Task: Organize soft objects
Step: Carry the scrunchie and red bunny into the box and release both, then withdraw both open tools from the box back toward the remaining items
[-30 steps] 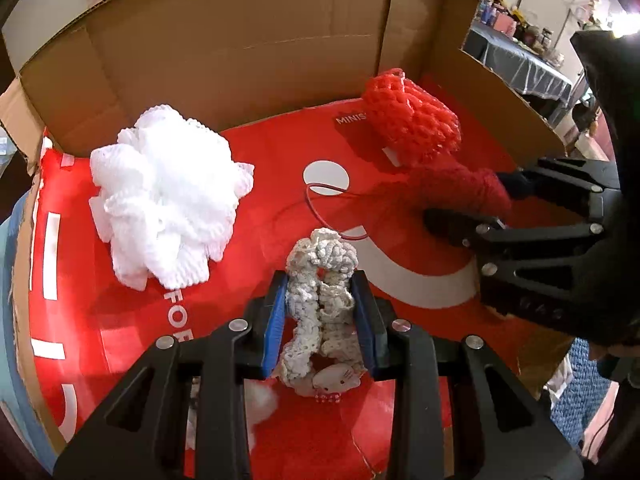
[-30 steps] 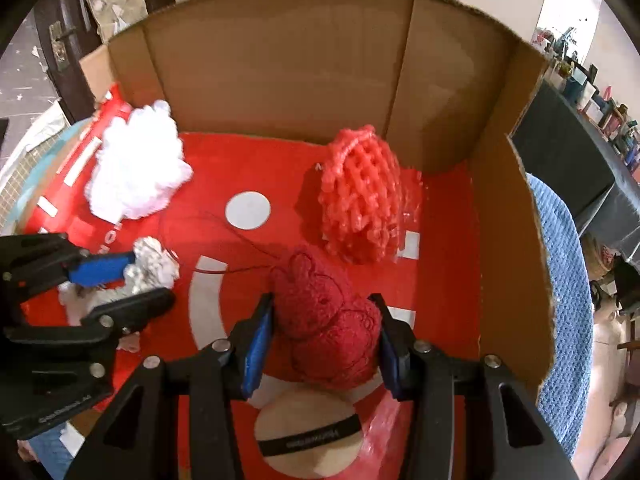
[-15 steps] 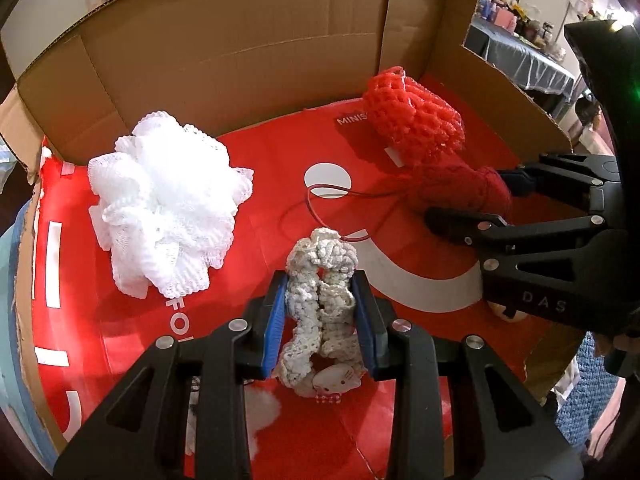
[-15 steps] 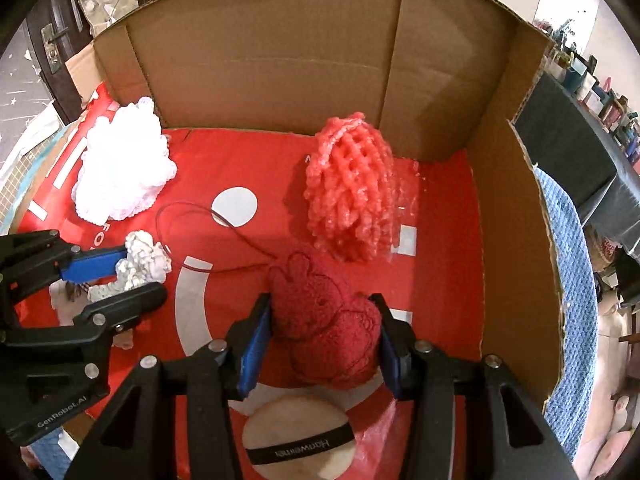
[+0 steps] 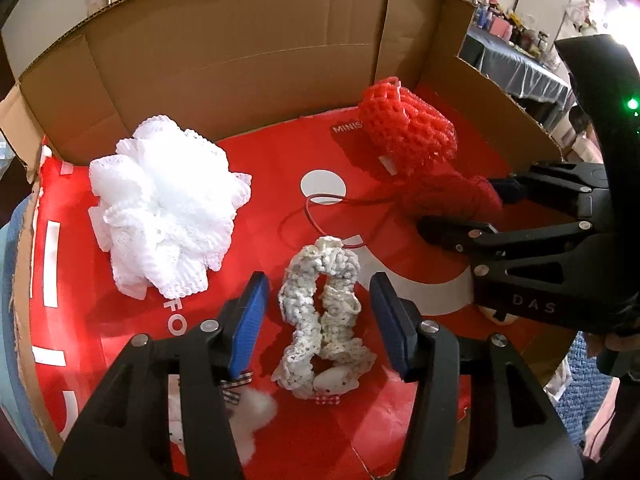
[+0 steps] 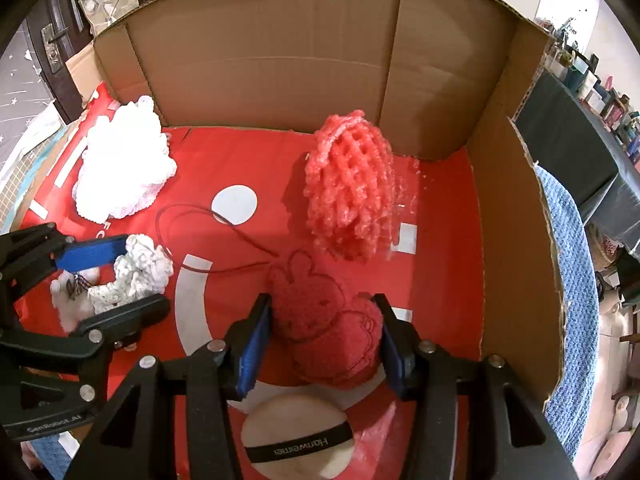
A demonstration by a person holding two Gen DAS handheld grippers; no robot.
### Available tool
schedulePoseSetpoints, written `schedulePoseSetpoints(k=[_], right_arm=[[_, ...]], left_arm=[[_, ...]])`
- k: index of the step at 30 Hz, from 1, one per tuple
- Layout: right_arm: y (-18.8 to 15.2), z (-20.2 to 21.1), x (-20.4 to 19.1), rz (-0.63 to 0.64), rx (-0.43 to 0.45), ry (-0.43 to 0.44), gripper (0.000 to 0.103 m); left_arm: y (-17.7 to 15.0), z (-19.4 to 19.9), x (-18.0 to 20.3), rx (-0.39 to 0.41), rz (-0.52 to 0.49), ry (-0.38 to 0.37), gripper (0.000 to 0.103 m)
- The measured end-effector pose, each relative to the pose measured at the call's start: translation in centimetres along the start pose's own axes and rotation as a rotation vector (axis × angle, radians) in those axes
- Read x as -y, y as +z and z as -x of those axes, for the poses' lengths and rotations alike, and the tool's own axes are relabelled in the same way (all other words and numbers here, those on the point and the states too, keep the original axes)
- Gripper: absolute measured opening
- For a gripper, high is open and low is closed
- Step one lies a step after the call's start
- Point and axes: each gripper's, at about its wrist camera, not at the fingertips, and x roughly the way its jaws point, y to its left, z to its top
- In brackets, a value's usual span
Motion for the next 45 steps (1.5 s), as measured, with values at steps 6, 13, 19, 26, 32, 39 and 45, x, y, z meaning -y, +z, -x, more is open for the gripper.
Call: schedulePoseSetpoints(k=[6, 13, 19, 26, 32, 39, 45], right_arm=[[0.0, -0.1, -0.2, 0.001, 0.002, 0.006, 0.062], [0.1, 1.0, -0.6, 0.002, 0.028, 0.005, 0.068], [-0.2, 2.7, -0.9, -0.005, 0.058, 0.016, 0.071], [-1.2, 6.1, -0.8, -0.025, 0.119, 0.035, 0.074], [-2.4, 10.1, -1.5, -0.029, 0.191, 0.059, 0.079], [-5.1, 15.5, -2.1, -0.024, 0.328, 0.059, 0.091], [-8.3, 19.2, -3.1, -0.022, 0.438, 0.066, 0.102]], left_arm=[[0.0, 0.6, -0.1, 0.011, -0.005, 0.0, 0.062], [-0.8, 2.0, -0.2, 0.035, -0.006, 0.01, 0.064], [-1.6, 4.0, -0.1, 0.075, -0.009, 0.024, 0.07], [-2.8, 7.5, -0.2, 0.147, 0.007, 0.033, 0.074], [-4.5, 11.0, 0.1, 0.232, 0.044, 0.037, 0.076], [-7.0, 15.5, 1.5, 0.376, 0.042, 0.095, 0.085], [-10.1, 18.5, 2.7, 0.481, 0.057, 0.136, 0.091]])
